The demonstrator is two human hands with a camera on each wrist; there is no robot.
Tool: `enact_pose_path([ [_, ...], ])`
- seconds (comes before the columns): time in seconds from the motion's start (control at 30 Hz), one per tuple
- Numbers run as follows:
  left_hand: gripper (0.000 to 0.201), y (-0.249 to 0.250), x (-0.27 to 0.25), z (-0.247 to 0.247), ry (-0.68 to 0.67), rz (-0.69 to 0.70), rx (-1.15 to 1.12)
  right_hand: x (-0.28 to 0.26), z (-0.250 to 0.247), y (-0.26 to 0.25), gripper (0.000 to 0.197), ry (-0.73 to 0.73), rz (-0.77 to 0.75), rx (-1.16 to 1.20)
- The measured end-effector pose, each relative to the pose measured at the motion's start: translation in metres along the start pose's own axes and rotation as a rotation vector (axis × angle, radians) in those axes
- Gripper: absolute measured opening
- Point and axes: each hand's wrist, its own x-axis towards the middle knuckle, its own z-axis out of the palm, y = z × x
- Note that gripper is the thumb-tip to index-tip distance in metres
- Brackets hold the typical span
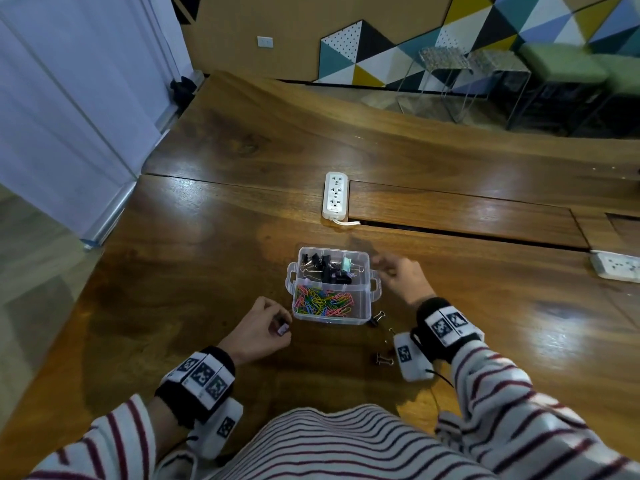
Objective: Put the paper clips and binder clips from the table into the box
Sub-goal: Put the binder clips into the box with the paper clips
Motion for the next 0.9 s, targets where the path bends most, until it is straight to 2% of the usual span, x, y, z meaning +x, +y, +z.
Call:
enact_pose_path([
  [0.1,0.026,0.015,0.014,-0.010,0.022,0.047,0.040,-0.021,-0.007,0.038,0.026,-0.015,0.042,-0.162],
  [0.2,0.026,0.033,0.040,-0.024,0.056,0.112,0.088,-0.047,0.007,0.063,0.023,-0.155,0.046,-0.260],
  [0.27,0.028,0.045,0.062,-0.030,0.058,0.125,0.144,-0.063,0.022,0.069,0.024,-0.193,0.030,-0.328],
  [0.4,0.034,0.062,0.103,-0.032,0.078,0.102,0.267,-0.081,0.044,0.069,0.039,-0.129,0.033,-0.361],
  [0.57,0.033,0.062,0.126,-0.024,0.028,0.106,0.393,-0.094,0.066,0.052,0.058,-0.152,0.032,-0.447],
  [0.67,0.032,0.057,0.130,-0.020,0.013,0.112,0.442,-0.098,0.076,0.050,0.052,-0.138,0.034,-0.422],
  [0.8,0.035,0.054,0.129,-0.019,0.002,0.111,0.425,-0.099,0.077,0.051,0.033,-0.136,0.009,-0.344],
  [0.9,0.032,0.063,0.121,-0.016,0.053,0.183,0.383,-0.099,0.074,0.053,0.028,-0.169,0.019,-0.318],
])
